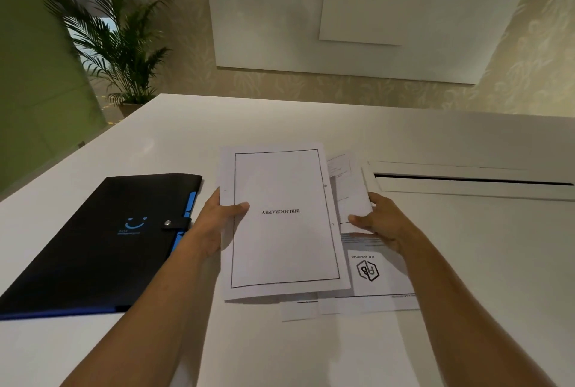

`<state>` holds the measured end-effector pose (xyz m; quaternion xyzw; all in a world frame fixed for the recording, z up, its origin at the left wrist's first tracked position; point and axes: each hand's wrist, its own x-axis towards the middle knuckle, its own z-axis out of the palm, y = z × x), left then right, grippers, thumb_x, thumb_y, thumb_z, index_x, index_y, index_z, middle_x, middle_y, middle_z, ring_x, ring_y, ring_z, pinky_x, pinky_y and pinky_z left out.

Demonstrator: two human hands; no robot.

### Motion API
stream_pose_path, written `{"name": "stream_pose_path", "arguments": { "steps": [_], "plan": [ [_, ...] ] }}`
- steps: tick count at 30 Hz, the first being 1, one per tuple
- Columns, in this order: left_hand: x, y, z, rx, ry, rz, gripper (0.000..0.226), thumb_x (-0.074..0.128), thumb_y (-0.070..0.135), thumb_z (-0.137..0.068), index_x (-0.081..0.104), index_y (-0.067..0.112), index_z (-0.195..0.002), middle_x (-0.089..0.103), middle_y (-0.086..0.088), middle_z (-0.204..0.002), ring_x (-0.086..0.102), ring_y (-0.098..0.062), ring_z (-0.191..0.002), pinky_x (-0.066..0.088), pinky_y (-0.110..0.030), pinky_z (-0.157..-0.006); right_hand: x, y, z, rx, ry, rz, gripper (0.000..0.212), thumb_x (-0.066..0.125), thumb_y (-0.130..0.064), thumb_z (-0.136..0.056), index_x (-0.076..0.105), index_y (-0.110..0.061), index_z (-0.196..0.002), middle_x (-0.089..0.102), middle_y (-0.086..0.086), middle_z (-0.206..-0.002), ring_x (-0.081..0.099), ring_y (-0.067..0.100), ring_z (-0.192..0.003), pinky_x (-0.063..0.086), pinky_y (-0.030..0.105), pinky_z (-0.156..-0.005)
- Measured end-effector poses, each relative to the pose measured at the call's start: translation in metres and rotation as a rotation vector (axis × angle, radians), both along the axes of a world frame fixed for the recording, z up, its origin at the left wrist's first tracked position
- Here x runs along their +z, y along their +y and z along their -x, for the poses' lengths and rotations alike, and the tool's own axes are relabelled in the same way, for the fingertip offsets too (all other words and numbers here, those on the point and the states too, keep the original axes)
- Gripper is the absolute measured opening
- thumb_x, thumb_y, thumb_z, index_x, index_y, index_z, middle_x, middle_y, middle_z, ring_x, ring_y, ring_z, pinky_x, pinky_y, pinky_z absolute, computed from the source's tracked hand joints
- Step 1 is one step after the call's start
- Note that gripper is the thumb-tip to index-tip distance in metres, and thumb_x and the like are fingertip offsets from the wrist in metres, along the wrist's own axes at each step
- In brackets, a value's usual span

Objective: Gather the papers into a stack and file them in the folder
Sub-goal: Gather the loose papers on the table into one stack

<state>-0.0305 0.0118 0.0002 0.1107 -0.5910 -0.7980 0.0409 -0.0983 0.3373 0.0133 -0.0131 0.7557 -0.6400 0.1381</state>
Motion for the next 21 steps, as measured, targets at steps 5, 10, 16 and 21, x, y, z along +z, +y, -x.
{"name": "stream_pose_path", "arguments": {
  "steps": [5,10,16,21],
  "plan": [
    [-0.003,0.016,0.005,0.058,-0.109,0.089,0.05,0.069,0.008,-0.084,0.051,0.008,-0.132,0.063,-0.014,-0.124,0.062,-0.029,-0.11,0.046,-0.044,-0.101,-0.01,0.002,-0.019,0.108,0.038,0.136,0.067,0.078,0.001,-0.07,0.053,-0.01,-0.131,0.068,0.014,-0.12,0.067,0.029,-0.109,0.051,0.046,-0.098],
    [0.003,0.03,0.008,0.178,-0.158,0.245,0.045,0.064,0.017,-0.09,0.05,0.005,-0.13,0.057,-0.007,-0.13,0.054,-0.025,-0.113,0.043,-0.036,-0.097,-0.019,0.0,-0.036,0.219,0.07,0.152,0.069,0.081,-0.004,-0.063,0.056,-0.012,-0.127,0.071,0.013,-0.116,0.068,0.031,-0.106,0.056,0.045,-0.09],
    [0.01,0.036,0.008,0.171,-0.156,0.123,0.071,0.056,0.021,-0.095,0.014,0.011,-0.152,0.026,-0.007,-0.156,0.032,-0.027,-0.14,0.027,-0.039,-0.113,-0.012,-0.005,-0.046,0.341,0.124,0.097,0.055,0.068,0.0,-0.082,0.052,-0.014,-0.133,0.072,0.012,-0.115,0.07,0.03,-0.101,0.06,0.041,-0.08],
    [0.013,0.036,-0.001,0.217,-0.028,0.263,0.053,0.06,0.013,-0.092,0.038,0.018,-0.139,0.048,-0.005,-0.14,0.053,-0.025,-0.121,0.042,-0.037,-0.104,-0.01,-0.005,-0.05,0.495,0.079,0.036,0.059,0.059,0.01,-0.089,0.046,-0.016,-0.14,0.065,0.006,-0.129,0.064,0.021,-0.116,0.058,0.036,-0.086]
  ]
}}
